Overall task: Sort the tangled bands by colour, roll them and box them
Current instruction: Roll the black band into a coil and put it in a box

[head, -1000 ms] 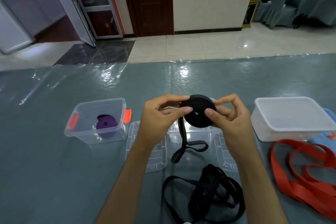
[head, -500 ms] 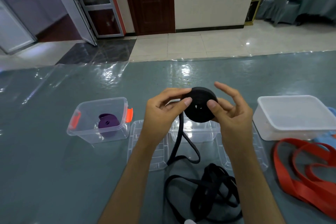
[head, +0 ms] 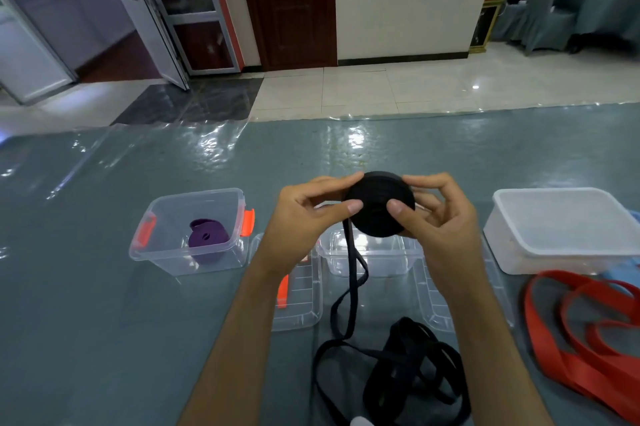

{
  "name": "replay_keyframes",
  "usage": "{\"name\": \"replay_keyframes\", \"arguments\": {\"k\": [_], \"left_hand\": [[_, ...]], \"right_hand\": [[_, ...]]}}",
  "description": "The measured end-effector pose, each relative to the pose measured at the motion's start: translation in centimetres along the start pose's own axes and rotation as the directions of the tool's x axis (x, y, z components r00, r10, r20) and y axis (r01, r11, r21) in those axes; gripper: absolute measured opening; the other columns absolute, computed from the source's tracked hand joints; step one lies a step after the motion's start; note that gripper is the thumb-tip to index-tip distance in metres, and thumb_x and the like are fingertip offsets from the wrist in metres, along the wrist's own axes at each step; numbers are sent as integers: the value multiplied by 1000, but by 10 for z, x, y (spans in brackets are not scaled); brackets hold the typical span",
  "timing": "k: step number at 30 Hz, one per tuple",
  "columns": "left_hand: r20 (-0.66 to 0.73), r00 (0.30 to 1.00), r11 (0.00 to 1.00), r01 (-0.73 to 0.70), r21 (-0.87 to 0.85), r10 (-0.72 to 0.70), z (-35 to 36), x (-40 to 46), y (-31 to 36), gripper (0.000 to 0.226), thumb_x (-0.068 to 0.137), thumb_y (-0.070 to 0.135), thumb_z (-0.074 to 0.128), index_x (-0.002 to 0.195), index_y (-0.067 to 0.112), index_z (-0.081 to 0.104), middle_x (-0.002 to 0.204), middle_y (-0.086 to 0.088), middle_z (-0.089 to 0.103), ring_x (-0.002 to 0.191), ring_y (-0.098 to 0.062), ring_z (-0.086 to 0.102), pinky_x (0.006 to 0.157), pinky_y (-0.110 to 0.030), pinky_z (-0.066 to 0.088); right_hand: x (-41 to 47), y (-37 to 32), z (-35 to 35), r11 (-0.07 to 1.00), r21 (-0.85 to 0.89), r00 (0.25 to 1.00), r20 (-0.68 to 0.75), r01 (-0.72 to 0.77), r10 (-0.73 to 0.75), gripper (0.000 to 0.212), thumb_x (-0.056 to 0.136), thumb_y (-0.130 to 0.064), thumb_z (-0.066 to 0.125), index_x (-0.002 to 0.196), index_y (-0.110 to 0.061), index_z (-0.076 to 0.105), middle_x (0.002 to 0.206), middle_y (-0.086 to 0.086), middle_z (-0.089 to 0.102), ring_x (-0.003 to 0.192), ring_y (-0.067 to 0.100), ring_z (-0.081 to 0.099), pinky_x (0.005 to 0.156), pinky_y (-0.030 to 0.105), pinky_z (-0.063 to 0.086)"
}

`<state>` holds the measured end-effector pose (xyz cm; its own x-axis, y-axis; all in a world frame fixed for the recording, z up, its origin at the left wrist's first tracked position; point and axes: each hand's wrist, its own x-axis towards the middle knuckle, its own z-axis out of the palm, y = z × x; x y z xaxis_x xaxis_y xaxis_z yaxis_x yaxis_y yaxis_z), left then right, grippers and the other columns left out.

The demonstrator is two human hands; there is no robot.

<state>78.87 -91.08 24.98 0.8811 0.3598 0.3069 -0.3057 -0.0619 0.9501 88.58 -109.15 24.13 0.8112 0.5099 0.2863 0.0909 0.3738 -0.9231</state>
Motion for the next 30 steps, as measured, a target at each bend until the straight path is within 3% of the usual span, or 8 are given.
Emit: {"name": "replay_keyframes", "arguments": {"k": [3,6,11,14,17,21,25,30], "left_hand": [[-65,997,999,-34,25,36,0,-2,-1,31,83,3,85,108,20,83,107,-5,81,102,-23,78,89,-27,61],[-98,994,998,-53,-15,51,7,-4,-7,30,83,1,85,106,21,84,108,-5,81,104,-22,78,91,-26,60],[8,1000,999,-19,49,19,3,0,-5,48,86,3,82,122,34,78,116,2,79,112,-15,74,94,-22,57],[-79,993,996,-78,49,82,5,1,-4,39,82,3,87,112,28,82,111,0,81,106,-19,78,92,-24,60],[-114,991,997,-71,24,73,9,2,-9,32,83,1,86,109,19,82,110,-5,81,106,-23,77,93,-28,60],[-53,998,1000,-17,8,18,8,2,-9,38,86,4,82,116,27,81,113,-3,79,110,-19,75,95,-24,57],[-124,987,994,-103,30,106,11,1,-5,32,87,4,82,110,26,82,108,-1,81,105,-18,77,90,-22,59],[-106,991,996,-72,48,76,13,0,-5,25,91,4,77,109,21,79,110,2,80,107,-15,76,91,-20,58]], "right_hand": [[4,0,-2,995,-39,992,87,-92,95,39,82,-17,85,109,-26,58,103,15,81,87,37,80,69,41,66],[6,-2,-3,998,-62,997,71,-25,30,55,84,-9,84,128,-35,64,105,11,81,93,32,80,74,37,66],[3,1,1,999,-26,999,-31,24,-25,35,82,-14,83,113,-22,70,110,12,80,101,31,78,80,40,66],[6,-1,-3,996,-73,998,16,-56,58,42,82,-19,84,111,-15,54,102,13,81,88,33,80,73,39,67],[7,-3,-7,996,-80,998,46,-28,32,40,85,-17,82,117,-19,58,102,14,81,88,34,80,73,38,66],[3,1,-5,999,-46,999,-31,22,-23,35,85,-14,83,116,-18,66,102,13,81,91,33,80,74,39,66],[3,3,-6,998,-34,997,42,-57,58,39,85,-17,82,106,-16,48,97,17,81,83,36,80,67,37,65],[-1,2,-4,996,-77,999,37,43,-40,47,88,-14,79,130,-28,65,106,11,81,97,30,79,80,40,66]]}}
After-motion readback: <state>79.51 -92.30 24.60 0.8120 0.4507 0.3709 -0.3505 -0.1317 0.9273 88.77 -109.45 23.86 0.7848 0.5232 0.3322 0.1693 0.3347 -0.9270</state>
